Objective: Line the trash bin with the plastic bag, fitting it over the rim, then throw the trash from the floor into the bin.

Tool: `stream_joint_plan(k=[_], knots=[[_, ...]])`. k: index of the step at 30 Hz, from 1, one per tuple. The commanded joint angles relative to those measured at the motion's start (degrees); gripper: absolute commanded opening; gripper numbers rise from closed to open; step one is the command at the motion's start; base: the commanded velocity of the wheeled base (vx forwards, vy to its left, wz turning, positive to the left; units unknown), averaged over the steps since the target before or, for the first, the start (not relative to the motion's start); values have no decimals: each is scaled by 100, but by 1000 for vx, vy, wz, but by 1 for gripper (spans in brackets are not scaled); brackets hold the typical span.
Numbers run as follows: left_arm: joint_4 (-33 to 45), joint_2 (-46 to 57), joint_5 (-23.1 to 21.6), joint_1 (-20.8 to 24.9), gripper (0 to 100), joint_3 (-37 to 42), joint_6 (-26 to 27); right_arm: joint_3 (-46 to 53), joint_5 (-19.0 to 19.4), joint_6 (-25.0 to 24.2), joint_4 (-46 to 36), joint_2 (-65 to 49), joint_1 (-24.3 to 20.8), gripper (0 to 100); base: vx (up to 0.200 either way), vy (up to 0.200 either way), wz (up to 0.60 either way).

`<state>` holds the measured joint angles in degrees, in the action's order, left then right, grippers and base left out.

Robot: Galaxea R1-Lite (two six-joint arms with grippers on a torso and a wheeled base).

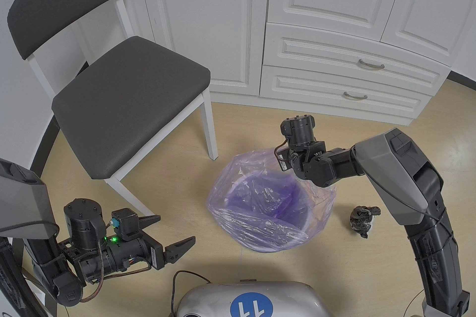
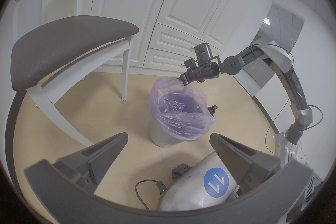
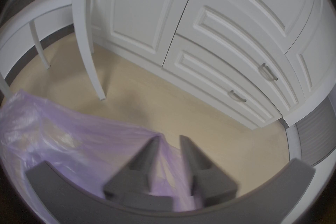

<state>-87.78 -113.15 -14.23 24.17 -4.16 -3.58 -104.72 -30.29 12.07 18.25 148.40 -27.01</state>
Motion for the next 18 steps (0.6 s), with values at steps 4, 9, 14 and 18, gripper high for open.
stream_joint_plan(k=[4, 9, 14, 18], knots=[[-2, -102, -54, -9, 100, -138, -63, 2069, 190, 24, -533, -1990, -410, 100, 0, 0, 0], [16, -190, -10, 0, 100, -507, -37, 3036, 278, -82, -392, -2869, -480, 100, 0, 0, 0], [359, -251, -1, 26, 100, -1043, -46, 4214, 296, -460, -67, -3414, -436, 100, 0, 0, 0], [1211, -453, 227, 202, 100, -1702, -55, 4926, 296, -996, 741, -3282, -384, 100, 0, 0, 0]])
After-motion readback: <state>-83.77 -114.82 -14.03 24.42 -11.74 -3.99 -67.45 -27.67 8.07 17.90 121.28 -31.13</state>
